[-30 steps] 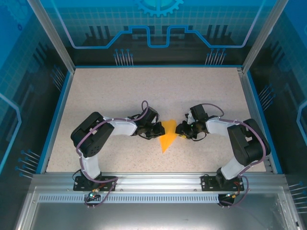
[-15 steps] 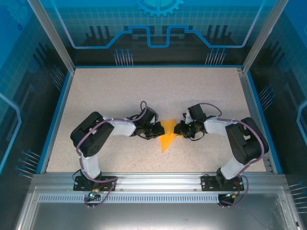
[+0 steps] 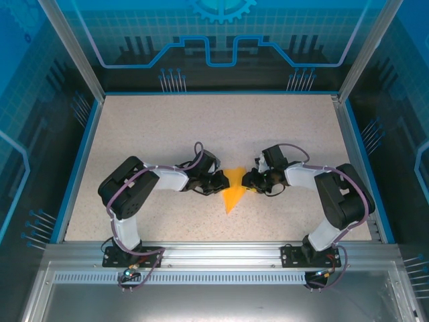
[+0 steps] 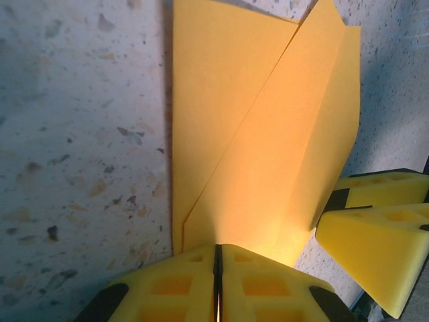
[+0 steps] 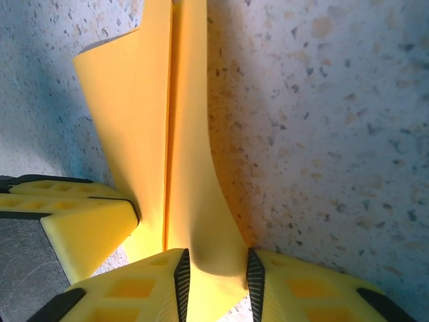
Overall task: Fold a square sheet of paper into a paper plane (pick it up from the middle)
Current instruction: Turn over the paper at the center of the table.
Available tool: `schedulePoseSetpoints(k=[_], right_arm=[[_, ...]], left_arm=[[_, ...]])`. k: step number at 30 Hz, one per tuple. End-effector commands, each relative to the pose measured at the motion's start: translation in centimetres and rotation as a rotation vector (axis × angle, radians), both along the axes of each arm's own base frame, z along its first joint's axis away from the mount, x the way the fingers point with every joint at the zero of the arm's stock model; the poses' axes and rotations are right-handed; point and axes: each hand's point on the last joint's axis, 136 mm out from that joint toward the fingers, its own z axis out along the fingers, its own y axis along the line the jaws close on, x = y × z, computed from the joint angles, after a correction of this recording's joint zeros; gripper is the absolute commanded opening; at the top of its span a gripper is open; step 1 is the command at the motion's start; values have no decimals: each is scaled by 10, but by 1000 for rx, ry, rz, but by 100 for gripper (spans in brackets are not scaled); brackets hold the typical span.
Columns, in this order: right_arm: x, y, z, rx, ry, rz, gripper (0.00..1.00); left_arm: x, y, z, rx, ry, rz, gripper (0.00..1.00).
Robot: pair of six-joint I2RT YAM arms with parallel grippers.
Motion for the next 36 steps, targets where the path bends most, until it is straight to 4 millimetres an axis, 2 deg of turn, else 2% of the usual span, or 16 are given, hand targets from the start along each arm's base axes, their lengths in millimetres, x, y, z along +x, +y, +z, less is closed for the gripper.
schedulePoseSetpoints(k=[1,6,10,15,23,27,36], right_arm=[[14,-1,5,-46,-55,22,33],[22,-3,2,-54,-59,25,34],[20,0,-4,-38,-42,40,34],[12,6,0,14,-44,63,34],[-5,9,20,84,-72,94,34],[-11,16,21,148,-48,90,35],[-9,24,13,202,-3,21,36]], left_arm=[[-7,22,-24,71,60,44,11],[-8,23,-24,72,63,46,11],[-8,25,-25,74,62,48,11],[-7,26,-25,72,64,54,11],[-4,26,-22,34,67,67,11],[-2,26,-22,19,71,76,11],[-3,28,-24,8,80,89,12]])
